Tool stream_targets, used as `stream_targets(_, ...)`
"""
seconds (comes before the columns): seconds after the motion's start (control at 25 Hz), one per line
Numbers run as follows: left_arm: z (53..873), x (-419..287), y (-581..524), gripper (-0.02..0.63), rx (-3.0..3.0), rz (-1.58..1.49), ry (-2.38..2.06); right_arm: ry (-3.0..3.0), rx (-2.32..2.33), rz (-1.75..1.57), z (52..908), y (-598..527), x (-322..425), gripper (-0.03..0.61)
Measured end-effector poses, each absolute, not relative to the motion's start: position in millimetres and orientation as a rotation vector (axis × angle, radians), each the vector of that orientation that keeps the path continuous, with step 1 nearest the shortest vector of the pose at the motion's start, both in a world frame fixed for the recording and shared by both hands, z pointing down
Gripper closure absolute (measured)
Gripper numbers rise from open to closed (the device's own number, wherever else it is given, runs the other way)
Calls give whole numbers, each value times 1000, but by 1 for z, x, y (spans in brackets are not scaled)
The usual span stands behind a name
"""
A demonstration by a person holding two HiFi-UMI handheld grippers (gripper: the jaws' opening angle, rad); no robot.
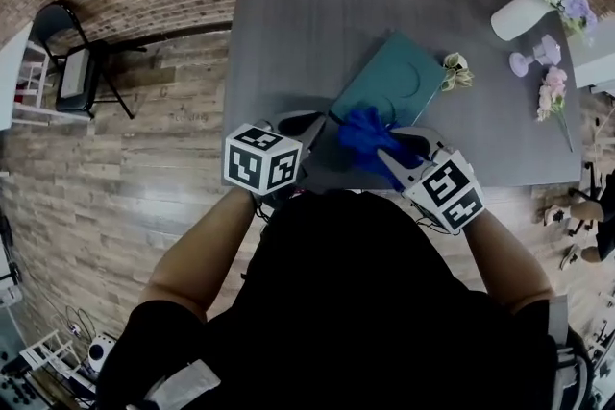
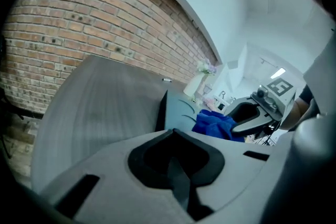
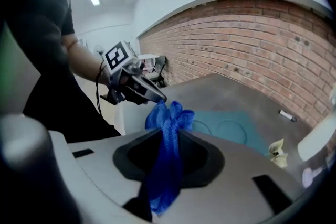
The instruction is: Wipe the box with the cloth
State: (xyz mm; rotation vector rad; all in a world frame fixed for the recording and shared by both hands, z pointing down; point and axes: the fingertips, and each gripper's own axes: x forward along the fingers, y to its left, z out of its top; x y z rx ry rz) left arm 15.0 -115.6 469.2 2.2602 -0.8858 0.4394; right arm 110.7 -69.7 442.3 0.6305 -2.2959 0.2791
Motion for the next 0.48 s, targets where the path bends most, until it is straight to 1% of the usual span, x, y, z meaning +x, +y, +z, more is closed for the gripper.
stream_targets(0.08, 465, 16, -120, 607, 2274, 438, -873, -2346, 698, 410, 433, -73, 114, 482)
stream_targets(0.16, 462, 20, -122, 607, 2289, 438, -850, -2359, 821, 455, 423, -89, 130, 482)
stream_targets(0.48, 442, 55, -132, 606, 2404, 466, -742, -2308, 1378, 421, 380, -135, 230, 483)
